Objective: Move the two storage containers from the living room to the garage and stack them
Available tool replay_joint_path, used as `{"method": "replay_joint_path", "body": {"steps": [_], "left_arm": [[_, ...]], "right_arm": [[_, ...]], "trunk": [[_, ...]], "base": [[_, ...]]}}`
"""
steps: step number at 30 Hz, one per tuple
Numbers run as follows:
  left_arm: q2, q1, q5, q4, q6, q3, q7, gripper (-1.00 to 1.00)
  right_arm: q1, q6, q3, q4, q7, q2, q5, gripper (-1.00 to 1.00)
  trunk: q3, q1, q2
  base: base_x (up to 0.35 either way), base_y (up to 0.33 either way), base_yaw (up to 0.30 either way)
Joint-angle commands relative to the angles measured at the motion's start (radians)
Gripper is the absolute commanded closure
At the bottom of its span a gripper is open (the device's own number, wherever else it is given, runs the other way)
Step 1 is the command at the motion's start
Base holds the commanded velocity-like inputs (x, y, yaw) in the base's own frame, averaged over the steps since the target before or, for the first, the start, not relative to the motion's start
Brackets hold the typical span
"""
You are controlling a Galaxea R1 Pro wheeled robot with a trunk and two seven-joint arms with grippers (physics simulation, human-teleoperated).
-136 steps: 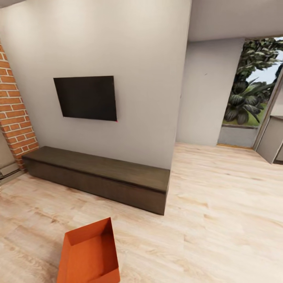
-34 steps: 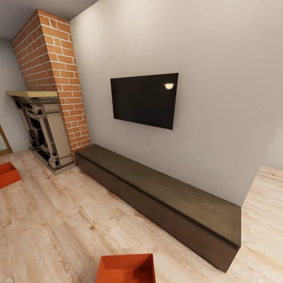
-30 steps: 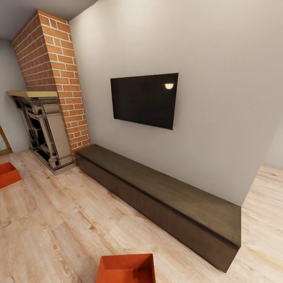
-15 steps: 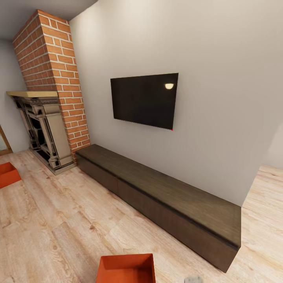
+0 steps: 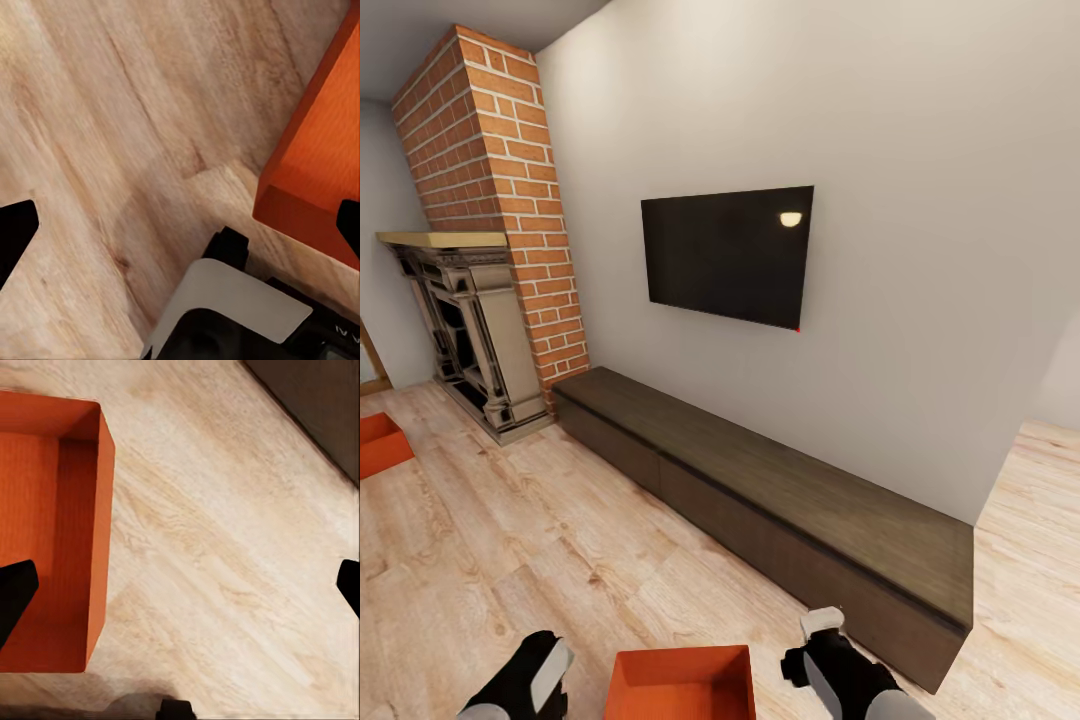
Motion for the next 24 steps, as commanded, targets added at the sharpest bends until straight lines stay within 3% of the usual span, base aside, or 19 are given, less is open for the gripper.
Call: {"method": "replay_joint_path", "body": {"steps": [1, 4, 9, 19, 21, 24], "left_arm": [[-0.002, -0.008, 0.011, -0.001, 0.005, 0.001, 0.036, -1.00], [-0.005, -0.024, 0.012, 0.001, 0.008, 0.001, 0.108, -1.00], [-0.006, -0.029, 0.012, 0.006, 0.000, 0.001, 0.137, -1.00], [-0.008, -0.030, 0.015, 0.086, -0.041, 0.001, 0.132, -1.00], [-0.014, -0.030, 0.015, 0.087, -0.043, 0.001, 0.132, -1.00], [-0.048, -0.031, 0.013, 0.085, -0.045, -0.004, 0.136, -1.00]], "right_arm": [[-0.024, 0.052, 0.002, 0.000, -0.022, 0.005, 0.004, -1.00], [-0.075, 0.123, 0.001, 0.004, -0.054, 0.017, -0.040, -1.00], [-0.108, 0.145, 0.001, 0.045, -0.091, 0.022, -0.111, -1.00], [-0.116, 0.137, 0.000, 0.121, -0.112, 0.022, -0.122, -1.00], [-0.115, 0.136, -0.001, 0.122, -0.112, 0.019, -0.123, -1.00], [-0.110, 0.116, -0.004, 0.123, -0.105, 0.015, -0.124, -1.00]], "trunk": [[-0.001, 0.000, -0.001], [-0.001, 0.000, -0.001], [-0.001, 0.000, -0.001], [-0.001, 0.000, -0.001], [-0.001, 0.000, -0.001], [-0.001, 0.000, -0.001]], "base": [[0.000, 0.000, 0.000], [0.000, 0.000, 0.000], [0.000, 0.000, 0.000], [0.000, 0.000, 0.000], [0.000, 0.000, 0.000], [0.000, 0.000, 0.000]]}}
